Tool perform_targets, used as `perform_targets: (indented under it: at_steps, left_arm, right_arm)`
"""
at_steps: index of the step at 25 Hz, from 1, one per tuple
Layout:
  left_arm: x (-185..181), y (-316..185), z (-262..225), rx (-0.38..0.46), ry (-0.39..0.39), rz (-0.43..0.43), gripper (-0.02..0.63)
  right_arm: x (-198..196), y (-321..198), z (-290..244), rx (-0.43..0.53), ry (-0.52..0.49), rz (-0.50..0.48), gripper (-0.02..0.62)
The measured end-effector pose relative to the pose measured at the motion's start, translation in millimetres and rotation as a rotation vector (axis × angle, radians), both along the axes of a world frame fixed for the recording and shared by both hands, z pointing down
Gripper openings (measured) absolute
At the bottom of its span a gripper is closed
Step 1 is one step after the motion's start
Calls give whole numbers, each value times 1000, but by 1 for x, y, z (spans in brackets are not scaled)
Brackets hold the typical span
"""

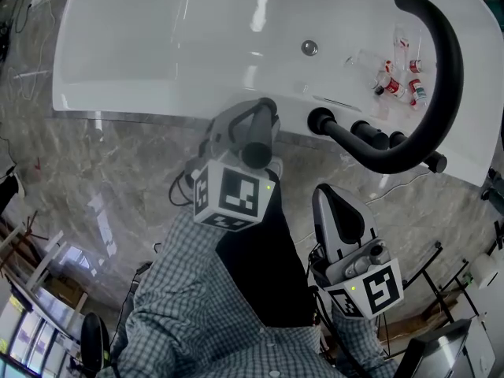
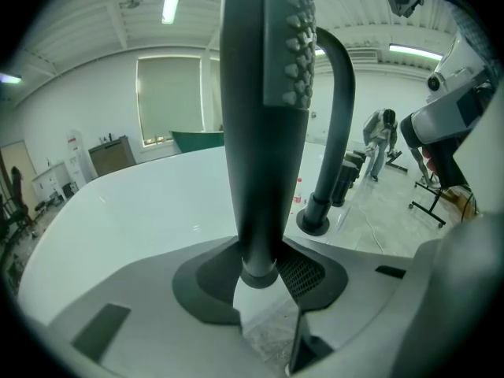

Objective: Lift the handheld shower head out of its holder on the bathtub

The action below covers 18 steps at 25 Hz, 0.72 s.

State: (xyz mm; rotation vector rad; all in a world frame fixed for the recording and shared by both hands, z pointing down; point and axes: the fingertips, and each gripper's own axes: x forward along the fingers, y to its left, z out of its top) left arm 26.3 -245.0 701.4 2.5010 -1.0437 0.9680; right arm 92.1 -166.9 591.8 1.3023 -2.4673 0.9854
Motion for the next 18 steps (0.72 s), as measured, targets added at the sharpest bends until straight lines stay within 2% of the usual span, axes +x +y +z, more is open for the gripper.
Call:
perform_targets:
  at_steps: [11, 18]
  left_arm:
    - [-10, 6, -40, -1, 23, -32, 127]
    - [-16, 16, -78, 14, 12, 3, 127]
  right_arm:
    - [1, 3, -40, 73, 31, 10, 15]
    - [6, 2, -72, 118, 43, 62, 15]
